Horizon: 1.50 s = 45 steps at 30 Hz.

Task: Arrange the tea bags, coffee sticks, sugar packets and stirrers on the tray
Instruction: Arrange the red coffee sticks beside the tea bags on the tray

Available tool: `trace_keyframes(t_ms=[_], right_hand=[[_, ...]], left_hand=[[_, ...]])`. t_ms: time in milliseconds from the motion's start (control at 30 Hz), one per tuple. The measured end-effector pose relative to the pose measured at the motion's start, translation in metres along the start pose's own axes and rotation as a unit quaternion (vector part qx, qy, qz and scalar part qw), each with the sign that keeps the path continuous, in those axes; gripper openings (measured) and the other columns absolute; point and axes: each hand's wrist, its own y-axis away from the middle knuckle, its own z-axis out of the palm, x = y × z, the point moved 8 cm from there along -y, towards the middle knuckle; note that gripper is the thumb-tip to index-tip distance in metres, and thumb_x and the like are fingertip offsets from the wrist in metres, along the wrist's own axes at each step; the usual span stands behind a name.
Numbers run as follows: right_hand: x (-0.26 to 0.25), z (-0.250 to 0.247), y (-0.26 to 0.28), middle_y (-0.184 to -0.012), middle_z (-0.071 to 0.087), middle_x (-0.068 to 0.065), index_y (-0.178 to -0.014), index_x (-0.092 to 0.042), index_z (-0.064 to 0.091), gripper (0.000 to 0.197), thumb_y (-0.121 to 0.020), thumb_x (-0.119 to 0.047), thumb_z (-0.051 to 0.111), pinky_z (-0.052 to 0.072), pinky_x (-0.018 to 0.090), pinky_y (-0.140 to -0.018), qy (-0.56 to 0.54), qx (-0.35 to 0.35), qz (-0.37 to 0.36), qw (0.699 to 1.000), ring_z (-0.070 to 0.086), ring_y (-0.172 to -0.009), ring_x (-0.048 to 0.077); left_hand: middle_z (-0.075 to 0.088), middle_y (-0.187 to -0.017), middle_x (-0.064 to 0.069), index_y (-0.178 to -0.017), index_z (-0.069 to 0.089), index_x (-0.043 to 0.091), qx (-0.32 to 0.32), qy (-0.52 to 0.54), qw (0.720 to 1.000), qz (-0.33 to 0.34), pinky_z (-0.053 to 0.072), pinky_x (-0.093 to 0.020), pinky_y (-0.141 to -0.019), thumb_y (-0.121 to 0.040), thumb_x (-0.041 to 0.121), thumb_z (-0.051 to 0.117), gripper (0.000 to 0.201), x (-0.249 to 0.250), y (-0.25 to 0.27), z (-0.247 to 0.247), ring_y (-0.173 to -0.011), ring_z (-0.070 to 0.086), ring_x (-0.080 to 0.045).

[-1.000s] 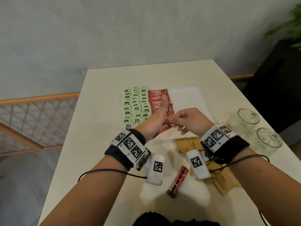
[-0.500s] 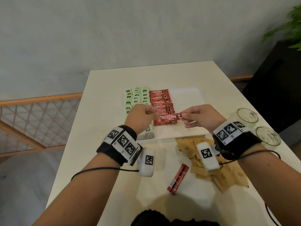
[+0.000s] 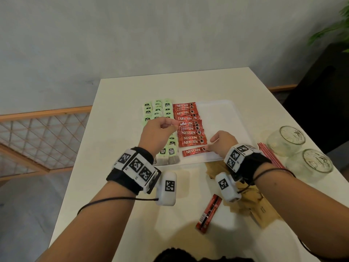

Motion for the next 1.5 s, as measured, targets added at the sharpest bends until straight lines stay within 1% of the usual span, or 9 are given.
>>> trace_keyframes(t_ms=[333,467,567,767,967,1167,1300,1400,1500], right_hand=[[-0.009,0.003,-0.016,-0.103,0.068,0.01,-0.08,-0.022,0.049,0.032,-0.078,-0.033,0.079,0.054,0.038,-0.085,-0.042,-0.004,-0.001,0.999,0.064,-0.092,0.025],[-0.008,-0.008,0.003,-0.091,0.066,0.006,-0.096,-0.017,0.054,0.037,-0.078,-0.039,0.078,0.052,0.031,-0.065,-0.066,0.003,-0.013,0.998,0.061,-0.071,0.018],[-0.011,-0.015,0.038,-0.086,0.066,0.003,-0.098,-0.018,0.063,0.03,-0.078,-0.034,0.079,0.051,0.027,-0.061,-0.072,-0.033,-0.092,0.993,0.061,-0.065,0.013],[0.009,0.01,0.112,-0.081,0.071,-0.004,-0.086,-0.03,0.074,0.018,-0.071,-0.028,0.084,0.05,0.022,-0.067,0.052,-0.183,-0.183,0.965,0.063,-0.07,0.007],[0.03,0.033,0.132,-0.077,0.063,-0.008,-0.091,-0.03,0.073,0.029,-0.066,-0.023,0.087,0.045,0.022,-0.064,0.113,-0.183,-0.204,0.955,0.056,-0.068,0.007],[0.034,0.039,0.131,-0.079,0.059,-0.013,-0.079,-0.026,0.071,0.025,-0.062,-0.029,0.09,0.038,0.019,-0.061,0.153,-0.159,-0.208,0.953,0.051,-0.072,0.001],[0.034,0.042,0.13,-0.083,0.064,-0.01,-0.082,-0.026,0.071,0.027,-0.063,-0.03,0.089,0.043,0.02,-0.065,0.148,-0.16,-0.217,0.952,0.056,-0.075,0.005],[0.031,0.038,0.133,-0.079,0.066,-0.009,-0.091,-0.027,0.073,0.025,-0.072,-0.04,0.082,0.043,0.021,-0.066,0.104,-0.17,-0.232,0.952,0.055,-0.068,0.003],[0.024,0.021,0.135,-0.063,0.067,-0.011,-0.08,-0.025,0.072,0.022,-0.091,-0.041,0.062,0.044,0.017,-0.059,0.003,-0.186,-0.212,0.959,0.054,-0.053,-0.001]], left_hand=[[0.063,-0.079,0.012,-0.096,0.073,0.022,-0.012,-0.021,1.0,0.005,0.04,-0.019,-0.07,-0.089,0.019,0.067,0.01,-0.005,-0.003,0.004,-0.076,0.057,-0.004],[0.063,-0.08,0.012,-0.097,0.072,0.021,-0.038,-0.078,0.995,0.039,0.04,-0.012,-0.06,-0.088,0.022,0.069,0.009,0.002,0.011,0.017,-0.067,0.054,0.002],[0.064,-0.079,0.012,-0.092,0.072,0.02,-0.105,-0.143,0.982,0.06,0.047,-0.019,-0.069,-0.084,0.027,0.074,0.01,0.004,0.028,0.039,-0.072,0.058,-0.002],[0.069,-0.082,0.01,-0.084,0.069,0.022,-0.311,-0.38,0.87,0.049,0.054,-0.032,-0.076,-0.075,0.045,0.079,0.027,-0.028,0.086,0.099,-0.081,0.064,-0.011],[0.062,-0.088,0.012,-0.098,0.062,0.025,-0.37,-0.499,0.78,0.068,0.038,-0.027,-0.061,-0.063,0.07,0.075,0.058,-0.045,0.124,0.126,-0.084,0.059,-0.012],[0.073,-0.088,0.007,-0.096,0.072,0.025,-0.362,-0.475,0.799,0.066,0.041,-0.024,-0.06,-0.073,0.044,0.078,0.03,-0.045,0.126,0.128,-0.082,0.065,-0.009],[0.073,-0.089,0.006,-0.085,0.067,0.028,-0.361,-0.433,0.823,0.067,0.052,-0.029,-0.074,-0.077,0.03,0.076,0.011,-0.042,0.128,0.125,-0.083,0.066,-0.013],[0.067,-0.091,0.01,-0.09,0.067,0.027,-0.329,-0.4,0.849,0.108,0.045,-0.027,-0.07,-0.083,0.028,0.07,0.008,-0.03,0.126,0.119,-0.088,0.062,-0.013],[0.063,-0.095,0.011,-0.086,0.064,0.031,-0.248,-0.399,0.865,0.175,0.038,-0.027,-0.067,-0.087,0.028,0.064,0.003,-0.008,0.115,0.106,-0.089,0.059,-0.011]])
